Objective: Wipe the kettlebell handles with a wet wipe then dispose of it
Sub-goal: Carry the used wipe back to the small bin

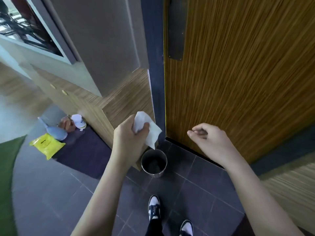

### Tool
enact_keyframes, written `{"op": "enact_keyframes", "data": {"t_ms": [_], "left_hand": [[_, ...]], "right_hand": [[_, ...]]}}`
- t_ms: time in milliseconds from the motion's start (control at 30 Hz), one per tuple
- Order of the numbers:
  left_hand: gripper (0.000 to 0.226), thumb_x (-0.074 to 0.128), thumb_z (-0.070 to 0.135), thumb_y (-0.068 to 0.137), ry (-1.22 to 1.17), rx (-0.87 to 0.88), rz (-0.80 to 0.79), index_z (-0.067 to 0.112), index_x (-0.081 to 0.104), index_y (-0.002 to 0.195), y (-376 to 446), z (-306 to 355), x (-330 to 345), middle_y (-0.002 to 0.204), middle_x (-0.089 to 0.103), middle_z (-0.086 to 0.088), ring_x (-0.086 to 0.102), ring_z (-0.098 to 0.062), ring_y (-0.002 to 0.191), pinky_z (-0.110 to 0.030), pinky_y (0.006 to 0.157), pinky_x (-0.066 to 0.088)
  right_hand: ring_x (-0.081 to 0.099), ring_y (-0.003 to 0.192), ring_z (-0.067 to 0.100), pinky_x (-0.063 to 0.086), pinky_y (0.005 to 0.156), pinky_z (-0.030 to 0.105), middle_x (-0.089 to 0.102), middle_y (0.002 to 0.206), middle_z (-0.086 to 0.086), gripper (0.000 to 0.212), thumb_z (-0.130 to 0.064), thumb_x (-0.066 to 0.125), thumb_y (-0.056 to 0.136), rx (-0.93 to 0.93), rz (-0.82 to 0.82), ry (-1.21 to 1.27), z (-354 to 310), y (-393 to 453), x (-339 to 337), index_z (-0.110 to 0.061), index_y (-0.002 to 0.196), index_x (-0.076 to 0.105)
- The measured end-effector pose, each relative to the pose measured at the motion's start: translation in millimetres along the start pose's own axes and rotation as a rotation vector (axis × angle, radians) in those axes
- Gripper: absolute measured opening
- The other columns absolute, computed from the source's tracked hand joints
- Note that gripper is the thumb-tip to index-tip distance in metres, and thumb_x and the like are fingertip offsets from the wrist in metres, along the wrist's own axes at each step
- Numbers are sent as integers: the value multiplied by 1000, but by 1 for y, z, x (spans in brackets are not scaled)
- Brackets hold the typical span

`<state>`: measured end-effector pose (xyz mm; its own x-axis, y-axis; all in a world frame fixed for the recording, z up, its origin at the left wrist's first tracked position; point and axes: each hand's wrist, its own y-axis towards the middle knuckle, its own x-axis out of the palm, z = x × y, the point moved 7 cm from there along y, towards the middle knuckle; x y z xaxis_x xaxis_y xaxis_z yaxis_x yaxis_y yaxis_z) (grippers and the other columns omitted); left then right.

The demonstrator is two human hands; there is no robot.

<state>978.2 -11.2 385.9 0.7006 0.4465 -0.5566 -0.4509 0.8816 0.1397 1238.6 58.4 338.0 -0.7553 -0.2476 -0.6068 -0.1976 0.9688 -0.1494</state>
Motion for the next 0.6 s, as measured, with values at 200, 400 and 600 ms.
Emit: {"op": "enact_keyframes", "data": {"t_ms": [200,400,600], "left_hand": [[48,70,18,96,66,-17,-105,15,32,68,91,-50,30,61,34,7,32,-16,59,-28,53,29],[47,71,16,95,125,-56,-173,3,33,70,148,-137,86,65,33,2,32,-14,63,-31,55,30],[35,72,19,96,207,-208,-223,10,48,72,161,-245,147,65,51,3,49,-16,64,-27,56,38]], "right_hand": [[67,107,0,57,98,33,71,111,-17,35,-55,66,93,93,4,29,0,89,47,-31,118,71],[67,102,-1,51,83,18,72,111,-16,35,-55,66,94,182,-52,16,47,170,107,-29,117,72],[68,96,0,57,87,28,73,102,-15,28,-51,71,92,292,-115,67,132,231,179,-28,109,73]]}}
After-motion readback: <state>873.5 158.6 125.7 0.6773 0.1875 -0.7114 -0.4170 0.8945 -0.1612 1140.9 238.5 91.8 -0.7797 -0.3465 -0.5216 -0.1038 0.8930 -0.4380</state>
